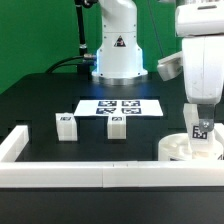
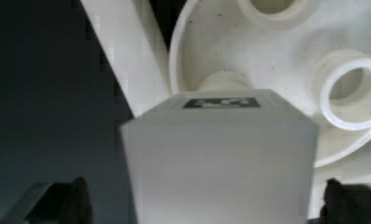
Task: Assemble stool
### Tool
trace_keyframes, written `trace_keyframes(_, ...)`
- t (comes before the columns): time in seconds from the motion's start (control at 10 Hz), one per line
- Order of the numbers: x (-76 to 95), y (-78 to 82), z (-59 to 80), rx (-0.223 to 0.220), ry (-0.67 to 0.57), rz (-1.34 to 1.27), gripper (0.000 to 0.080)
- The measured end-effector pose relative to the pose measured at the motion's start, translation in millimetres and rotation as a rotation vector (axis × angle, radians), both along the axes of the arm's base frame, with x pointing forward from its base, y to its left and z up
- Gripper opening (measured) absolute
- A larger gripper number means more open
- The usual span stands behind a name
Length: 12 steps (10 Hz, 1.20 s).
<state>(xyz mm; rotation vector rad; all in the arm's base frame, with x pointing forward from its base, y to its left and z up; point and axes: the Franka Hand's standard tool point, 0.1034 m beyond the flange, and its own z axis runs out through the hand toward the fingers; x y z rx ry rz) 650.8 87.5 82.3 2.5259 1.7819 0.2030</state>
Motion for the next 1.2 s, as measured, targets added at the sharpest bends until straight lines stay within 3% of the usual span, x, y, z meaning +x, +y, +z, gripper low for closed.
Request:
trace_keyframes(0.1,0.0,-0.1,0.0,0.0,0.0,0.0,0.0609)
trace_keyframes(0.3,-0.2,-0.1,-0.2,0.0,0.001,0.0,0.034)
trace_keyframes(0.9,-1.6,1.8,-1.2,0.012,0.009,-0.078,0.034)
trace_keyframes(1.2,1.0,-2.3,-3.4,0.075,0.075,-0.473,0.034)
